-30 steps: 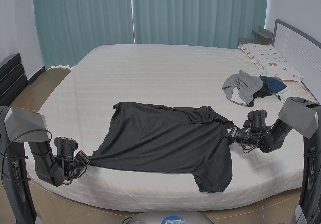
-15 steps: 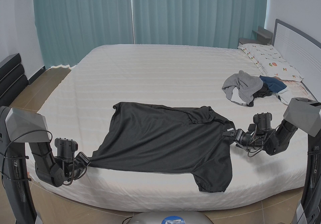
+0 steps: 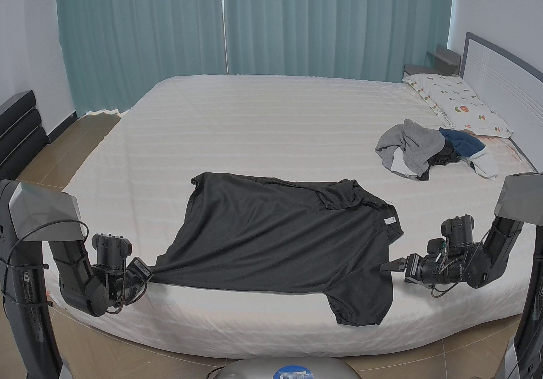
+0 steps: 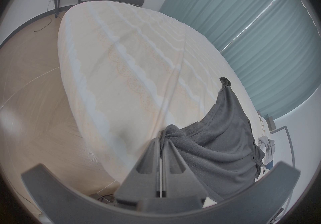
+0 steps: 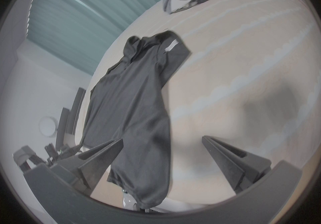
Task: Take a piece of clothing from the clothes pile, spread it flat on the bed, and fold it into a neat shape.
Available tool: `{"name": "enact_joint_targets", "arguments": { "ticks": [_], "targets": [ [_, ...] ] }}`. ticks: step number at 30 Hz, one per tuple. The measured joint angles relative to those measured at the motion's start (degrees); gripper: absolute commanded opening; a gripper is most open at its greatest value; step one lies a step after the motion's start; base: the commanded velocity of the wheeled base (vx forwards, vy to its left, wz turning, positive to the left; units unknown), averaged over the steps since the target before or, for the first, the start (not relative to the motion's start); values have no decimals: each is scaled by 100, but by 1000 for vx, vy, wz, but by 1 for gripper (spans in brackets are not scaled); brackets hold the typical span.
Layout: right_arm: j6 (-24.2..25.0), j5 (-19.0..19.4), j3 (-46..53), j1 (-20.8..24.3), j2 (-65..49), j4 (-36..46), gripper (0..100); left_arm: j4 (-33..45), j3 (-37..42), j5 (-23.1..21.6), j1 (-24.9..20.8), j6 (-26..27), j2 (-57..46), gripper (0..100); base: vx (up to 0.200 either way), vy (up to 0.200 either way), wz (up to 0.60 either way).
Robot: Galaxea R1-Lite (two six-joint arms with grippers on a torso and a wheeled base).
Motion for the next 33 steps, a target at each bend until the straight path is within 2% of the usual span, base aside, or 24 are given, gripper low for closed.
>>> {"name": "enact_joint_targets", "arguments": {
  "ticks": [4,12,13,20,24,30,33],
  "targets": [
    [-59,0,249,265,38,-361,100,0,6,1,0,0,0,0,0,0,0],
    [308,-119,163,562,177,-466,100,0,15,0,0,0,0,0,0,0,0],
    [322,-141,144,578,199,-466,0,2,15,0,0,0,0,0,0,0,0],
    [282,-489,243,597,234,-429,0,-15,44,-7,-2,6,-2,0,0,0,0],
    [229,-541,406,503,145,-402,0,-17,91,-7,-17,16,-5,0,0,0,0],
    [-384,-525,817,171,-44,-286,0,-123,273,-11,-96,44,-33,0,0,0,0],
    [-534,-514,985,11,-138,-243,0,-362,439,-10,-182,110,-69,0,0,0,0]
  ]
}}
